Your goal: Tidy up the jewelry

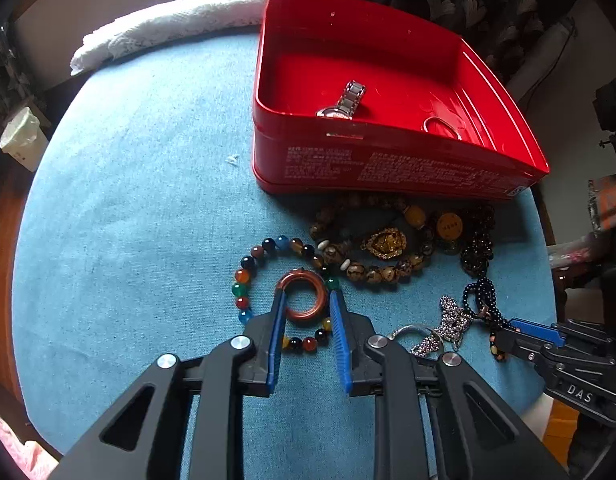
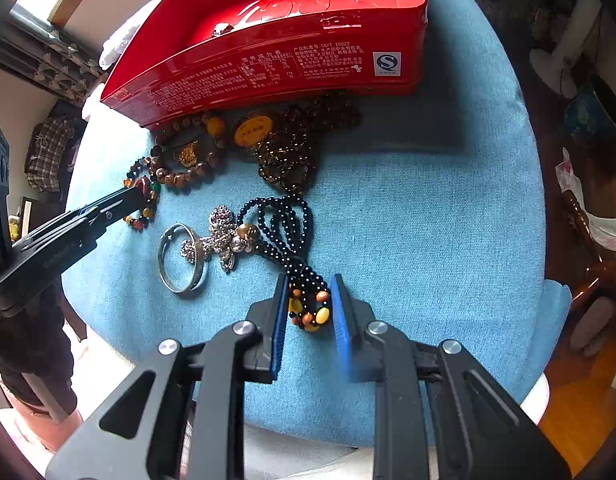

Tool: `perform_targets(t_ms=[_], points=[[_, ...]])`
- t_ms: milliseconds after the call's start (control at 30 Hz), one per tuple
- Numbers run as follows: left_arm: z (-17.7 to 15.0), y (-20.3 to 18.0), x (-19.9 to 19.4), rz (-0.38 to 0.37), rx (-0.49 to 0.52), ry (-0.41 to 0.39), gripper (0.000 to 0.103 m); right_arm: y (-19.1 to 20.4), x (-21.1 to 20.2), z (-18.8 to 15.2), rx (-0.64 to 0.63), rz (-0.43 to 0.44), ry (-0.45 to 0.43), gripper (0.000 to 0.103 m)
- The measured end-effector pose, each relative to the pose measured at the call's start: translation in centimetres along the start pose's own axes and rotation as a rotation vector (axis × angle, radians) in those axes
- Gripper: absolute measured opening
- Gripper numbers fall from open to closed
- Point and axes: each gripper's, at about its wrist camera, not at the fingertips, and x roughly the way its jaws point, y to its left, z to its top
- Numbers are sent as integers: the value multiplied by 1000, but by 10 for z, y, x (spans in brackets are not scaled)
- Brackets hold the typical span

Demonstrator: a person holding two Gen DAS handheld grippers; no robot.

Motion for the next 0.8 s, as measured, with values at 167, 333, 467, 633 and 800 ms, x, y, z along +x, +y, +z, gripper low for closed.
perform_targets(t_ms=[167, 333, 467, 633, 800], points=[[7, -1, 14, 7, -4, 30, 36, 0, 0, 1, 0, 1, 0, 22], [5, -2, 17, -1, -5, 22, 33, 0, 0, 1, 0, 1, 0, 22], [3, 3, 15, -18, -21, 14, 29, 0, 0, 1, 1, 0, 2, 22], [-1, 8, 9, -40, -35, 10, 29, 0, 0, 2, 1, -3, 1, 22], [-11, 13, -10, -42, -36, -10, 29, 3, 0, 2, -12, -15, -1, 22]])
